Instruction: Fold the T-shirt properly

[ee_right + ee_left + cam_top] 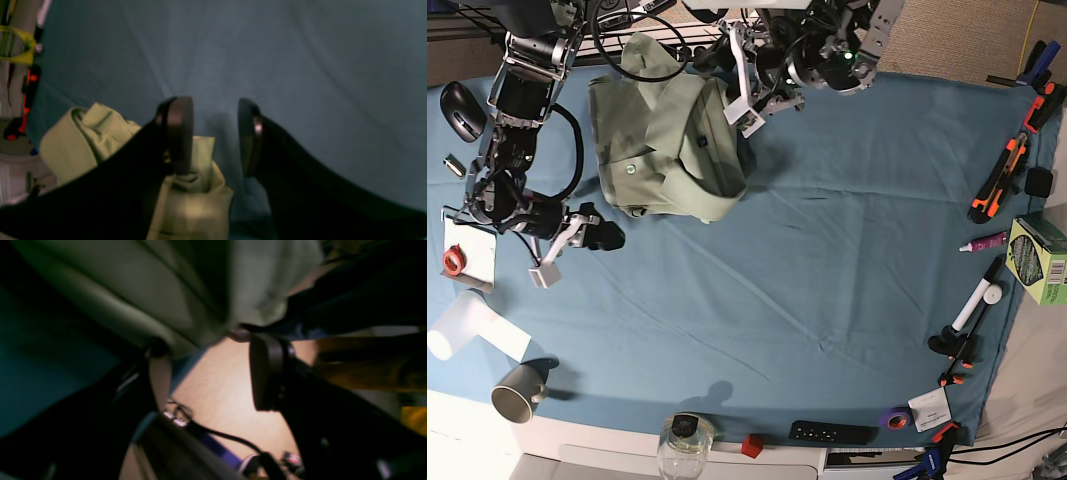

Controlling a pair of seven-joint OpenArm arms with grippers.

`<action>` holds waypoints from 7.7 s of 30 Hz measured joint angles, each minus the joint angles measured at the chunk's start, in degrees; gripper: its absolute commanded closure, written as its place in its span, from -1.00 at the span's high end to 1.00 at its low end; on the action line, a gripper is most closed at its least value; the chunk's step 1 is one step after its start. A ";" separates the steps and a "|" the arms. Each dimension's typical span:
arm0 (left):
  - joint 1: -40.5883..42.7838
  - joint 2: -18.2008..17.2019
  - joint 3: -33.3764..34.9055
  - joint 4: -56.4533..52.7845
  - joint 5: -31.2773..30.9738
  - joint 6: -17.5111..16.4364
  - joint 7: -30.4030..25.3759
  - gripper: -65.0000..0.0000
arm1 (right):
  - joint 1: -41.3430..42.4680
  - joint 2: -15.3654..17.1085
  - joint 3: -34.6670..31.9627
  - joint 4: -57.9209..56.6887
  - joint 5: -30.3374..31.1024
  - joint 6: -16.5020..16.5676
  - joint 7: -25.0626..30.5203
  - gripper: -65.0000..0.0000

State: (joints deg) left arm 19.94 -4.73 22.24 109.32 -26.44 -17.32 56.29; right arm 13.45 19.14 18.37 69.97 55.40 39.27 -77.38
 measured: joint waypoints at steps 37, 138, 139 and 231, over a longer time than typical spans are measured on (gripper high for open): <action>-0.79 -0.37 4.22 -3.32 4.57 1.25 -3.69 -1.00 | -5.40 -0.44 -0.39 -0.02 2.86 0.46 -0.79 -1.00; -33.48 -0.02 -9.07 -27.91 1.07 -0.57 -4.94 -1.00 | -32.98 -8.83 0.02 22.14 12.59 0.98 -0.39 -1.00; -33.48 -0.02 -9.07 -27.93 1.07 -0.57 -4.96 -1.00 | -33.07 -8.98 -0.02 22.34 12.55 0.96 -0.46 -1.00; 4.44 -15.17 -46.12 -63.80 -33.64 -22.05 -18.73 -1.00 | -30.82 -4.20 8.52 -36.04 -15.21 -0.09 42.18 -0.98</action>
State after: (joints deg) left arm 24.38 -19.90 -23.88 45.52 -60.07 -39.38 37.56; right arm -17.37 14.94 26.89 33.93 40.18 39.18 -35.20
